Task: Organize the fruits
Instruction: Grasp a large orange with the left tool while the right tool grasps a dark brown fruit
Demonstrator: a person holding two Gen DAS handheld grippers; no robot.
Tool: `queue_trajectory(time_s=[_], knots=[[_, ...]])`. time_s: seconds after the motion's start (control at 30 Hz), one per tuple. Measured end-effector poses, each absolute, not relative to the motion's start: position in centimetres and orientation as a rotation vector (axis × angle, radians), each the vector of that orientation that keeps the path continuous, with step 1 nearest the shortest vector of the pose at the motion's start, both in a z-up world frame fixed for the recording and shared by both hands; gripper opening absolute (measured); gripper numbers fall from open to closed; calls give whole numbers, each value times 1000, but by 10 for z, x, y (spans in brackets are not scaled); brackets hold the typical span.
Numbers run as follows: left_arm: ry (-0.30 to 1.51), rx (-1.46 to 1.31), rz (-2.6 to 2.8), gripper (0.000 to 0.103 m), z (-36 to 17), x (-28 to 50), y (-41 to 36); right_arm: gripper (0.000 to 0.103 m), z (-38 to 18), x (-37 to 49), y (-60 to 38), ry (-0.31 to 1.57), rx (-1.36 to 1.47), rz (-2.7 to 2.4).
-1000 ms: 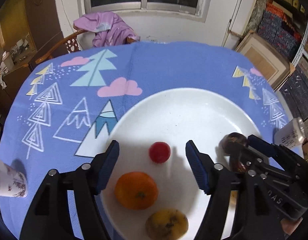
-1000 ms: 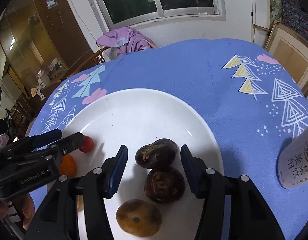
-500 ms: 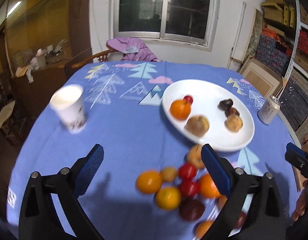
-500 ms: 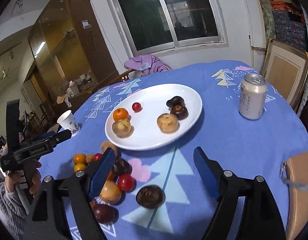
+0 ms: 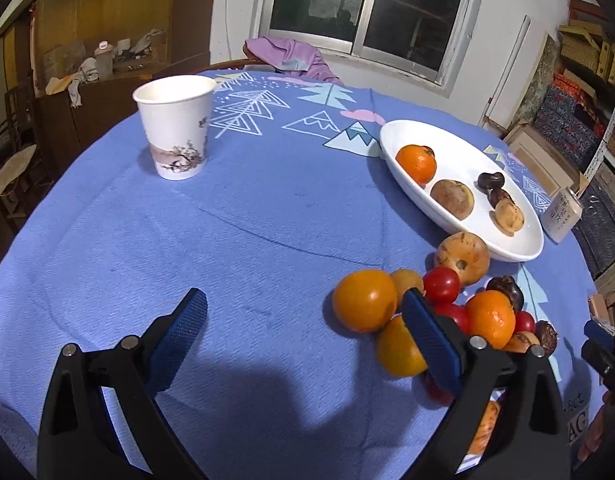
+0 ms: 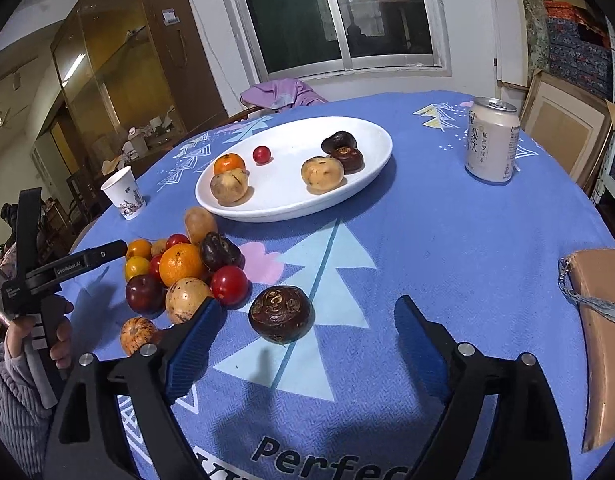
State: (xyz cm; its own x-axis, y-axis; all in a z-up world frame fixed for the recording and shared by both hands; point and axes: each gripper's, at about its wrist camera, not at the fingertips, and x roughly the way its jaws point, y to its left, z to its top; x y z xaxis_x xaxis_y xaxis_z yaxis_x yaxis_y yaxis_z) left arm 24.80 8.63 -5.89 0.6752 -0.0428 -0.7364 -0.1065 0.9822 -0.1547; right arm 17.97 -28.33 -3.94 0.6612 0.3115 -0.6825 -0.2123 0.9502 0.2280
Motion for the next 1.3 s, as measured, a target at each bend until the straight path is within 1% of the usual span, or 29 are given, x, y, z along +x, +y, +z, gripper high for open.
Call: queue_trajectory(time_s=[0.17,0.2,0.37,0.5,0.57,0.7,0.73,0.77,0.8,0.83,1.1,1.13,1.17,1.2,1.23,1.3], knots=[[835,-156,49,96,-64,257,80,89,-41,182,-286,802,150,291],[839,-150,64,98,-65,258,82,90,-41,183,-288,807,158,289],[850,-249,134,99,-62,252,111,90,-44,186,-296,823,198,269],[822,-338,126,99,-57,242,128,90,-44,187,-298,818,210,272],[821,-352,89,99,-55,242,127,90,-44,187,-296,819,204,283],[871,-290,20,98,-61,246,108,90,-45,187,-294,827,204,296],[883,-272,18,92,-63,247,104,90,-46,188,-295,828,207,295],[895,-265,14,77,-65,248,103,90,-46,188,-295,830,212,294],[912,-275,-1,69,-69,250,103,90,-46,189,-296,831,217,294],[927,-295,-13,57,-72,251,105,90,-46,189,-297,831,222,296],[911,-290,5,56,-75,257,107,89,-50,192,-294,845,226,311],[909,-277,12,53,-75,258,106,88,-51,193,-293,849,229,314],[909,-262,18,47,-75,259,104,84,-52,194,-293,854,234,319],[910,-250,21,44,-75,259,103,79,-53,197,-292,864,243,331],[909,-241,28,39,-75,259,102,77,-54,199,-292,873,252,341],[910,-247,25,38,-75,258,103,72,-56,204,-289,889,267,357]])
